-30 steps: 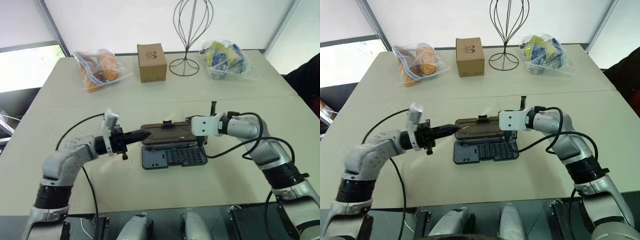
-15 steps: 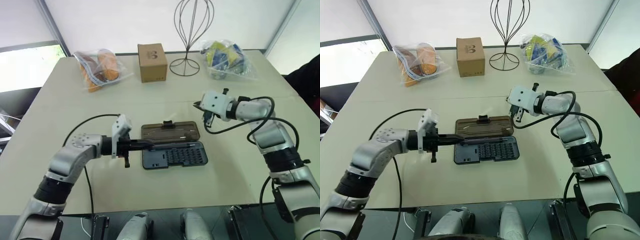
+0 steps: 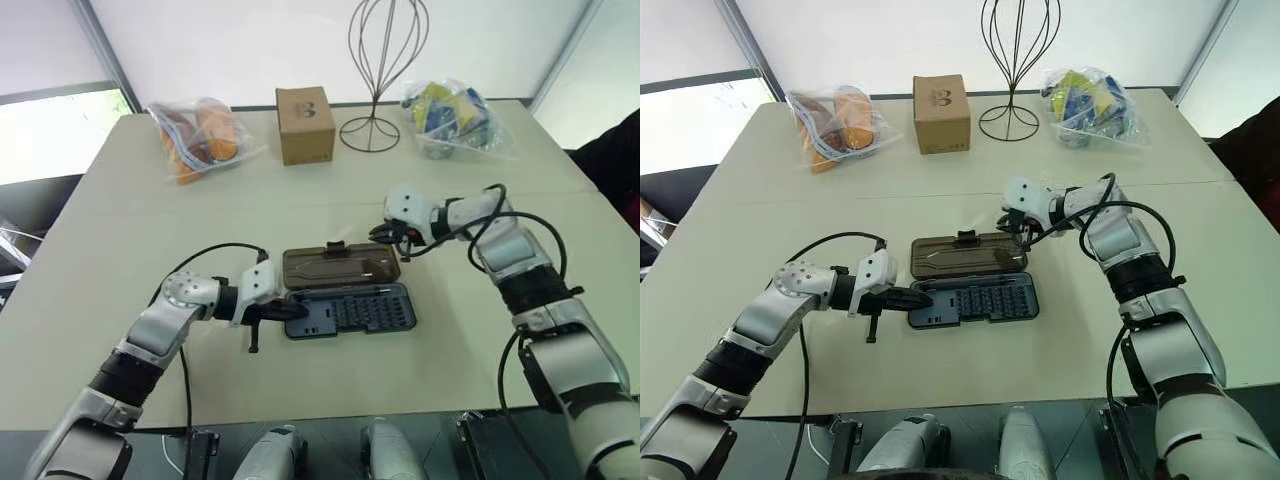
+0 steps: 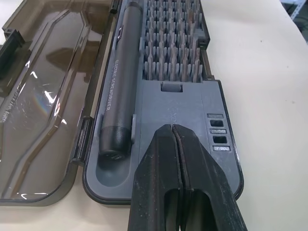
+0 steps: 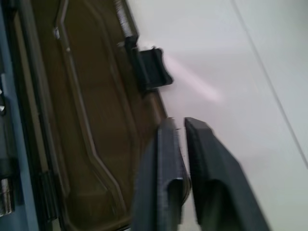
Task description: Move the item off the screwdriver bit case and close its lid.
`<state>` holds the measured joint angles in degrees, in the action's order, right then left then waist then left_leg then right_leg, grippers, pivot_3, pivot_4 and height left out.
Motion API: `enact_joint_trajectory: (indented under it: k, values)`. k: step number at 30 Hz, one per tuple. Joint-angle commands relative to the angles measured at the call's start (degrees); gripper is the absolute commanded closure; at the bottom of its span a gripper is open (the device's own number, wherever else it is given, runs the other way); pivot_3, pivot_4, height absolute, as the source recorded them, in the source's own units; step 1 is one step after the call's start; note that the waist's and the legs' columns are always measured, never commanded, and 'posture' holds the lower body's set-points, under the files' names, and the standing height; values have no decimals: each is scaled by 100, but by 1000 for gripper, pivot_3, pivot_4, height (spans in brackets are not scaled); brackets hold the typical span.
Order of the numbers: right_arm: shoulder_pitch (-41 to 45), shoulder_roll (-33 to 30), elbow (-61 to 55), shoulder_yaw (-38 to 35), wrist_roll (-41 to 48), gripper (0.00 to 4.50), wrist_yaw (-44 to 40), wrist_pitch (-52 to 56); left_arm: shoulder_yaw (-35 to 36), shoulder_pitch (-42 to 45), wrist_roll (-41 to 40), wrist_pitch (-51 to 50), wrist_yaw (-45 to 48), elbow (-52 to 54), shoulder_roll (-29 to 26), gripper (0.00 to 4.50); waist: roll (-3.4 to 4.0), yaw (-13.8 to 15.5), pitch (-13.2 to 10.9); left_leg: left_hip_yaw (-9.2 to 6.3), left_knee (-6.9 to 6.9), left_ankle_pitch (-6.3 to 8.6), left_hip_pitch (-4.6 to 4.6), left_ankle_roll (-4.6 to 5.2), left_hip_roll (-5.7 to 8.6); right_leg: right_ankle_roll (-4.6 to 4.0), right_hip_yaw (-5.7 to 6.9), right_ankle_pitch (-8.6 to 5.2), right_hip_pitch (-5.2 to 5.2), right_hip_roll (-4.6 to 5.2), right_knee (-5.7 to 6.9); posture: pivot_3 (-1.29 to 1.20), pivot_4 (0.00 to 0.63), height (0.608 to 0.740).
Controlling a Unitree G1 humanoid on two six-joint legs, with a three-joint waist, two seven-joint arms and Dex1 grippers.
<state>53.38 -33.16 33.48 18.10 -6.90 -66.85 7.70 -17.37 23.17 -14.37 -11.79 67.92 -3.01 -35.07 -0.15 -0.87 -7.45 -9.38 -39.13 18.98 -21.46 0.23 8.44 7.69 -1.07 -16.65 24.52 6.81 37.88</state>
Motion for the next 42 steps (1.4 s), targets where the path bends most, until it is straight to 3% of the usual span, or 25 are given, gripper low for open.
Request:
enact_joint_trajectory:
  k: [1, 4, 12, 15, 19, 22, 27, 34, 38, 42]
  values:
    - [388, 102, 472, 167, -200, 2107, -159, -346, -146, -184, 264, -39, -87, -87, 41, 4500, 0, -7, 0, -1, 0, 0, 0, 0, 0, 0, 0, 0, 0, 0, 0, 0, 150, 740]
    - [624, 257, 1039, 291, -368, 505, -167, -554, -187, -256, 370, 24, -141, -5, 55, 4500, 0, -19, 0, -1, 1, 0, 1, 0, 0, 0, 0, 0, 1, 0, 3, 0, 150, 740]
    - [1299, 876, 2788, 402, -704, 505, 35, -566, -221, -324, 572, 167, -326, 96, 144, 4500, 2, -37, 2, -1, 2, 0, 6, 0, 0, 0, 0, 0, -1, -2, 5, 0, 150, 740]
    - [1416, 1096, 3357, 452, -807, 1263, -181, -383, -210, -332, 580, 200, -399, 97, 227, 4500, -3, -48, 9, -2, 2, 0, 12, 0, -1, 0, 1, 0, -7, -2, 6, 0, 150, 740]
    - [1321, 1264, 3715, 590, -943, 3225, -663, -354, -172, -323, 607, 243, -491, 70, 313, 4500, 12, -36, 40, -1, -5, 0, 33, 0, 0, -1, -1, 0, -34, -3, 6, 0, 150, 740]
    - [1152, 1367, 3821, 748, -1185, 4450, -637, -534, -125, -328, 616, 249, -575, 84, 380, 4500, 17, -24, 62, -12, 6, 0, 34, 0, 1, -1, 0, 0, -30, -3, 8, 0, 150, 740]
    - [950, 1395, 3859, 881, -1515, 4450, -77, -1040, -29, -399, 588, 196, -735, 195, 429, 4500, 10, -42, 119, -22, 31, 2, 69, -1, 1, -2, 1, 0, -54, -4, 7, 0, 150, 740]
    - [972, 994, 3380, 985, -1899, 4450, 906, -2321, 47, -582, 540, 119, -783, 330, 384, 4500, 7, -31, 147, -18, 90, 4, 220, -1, -7, -2, -9, -2, -187, -14, -71, 0, 150, 740]
    - [644, 510, 2088, 814, -1829, 4450, 1045, -2658, 63, -660, 453, 18, -744, 375, 360, 4500, 11, -21, 142, -14, 90, 3, 208, -1, -7, -2, -17, -1, -175, -15, -70, 0, 150, 740]
    - [-9, 92, 368, 572, -1825, 4450, 1146, -2209, 48, -671, 432, 5, -695, 370, 322, 4500, 24, 16, 132, -14, 92, 3, 176, -2, -7, -2, -17, -1, -138, -13, -66, 0, 150, 740]
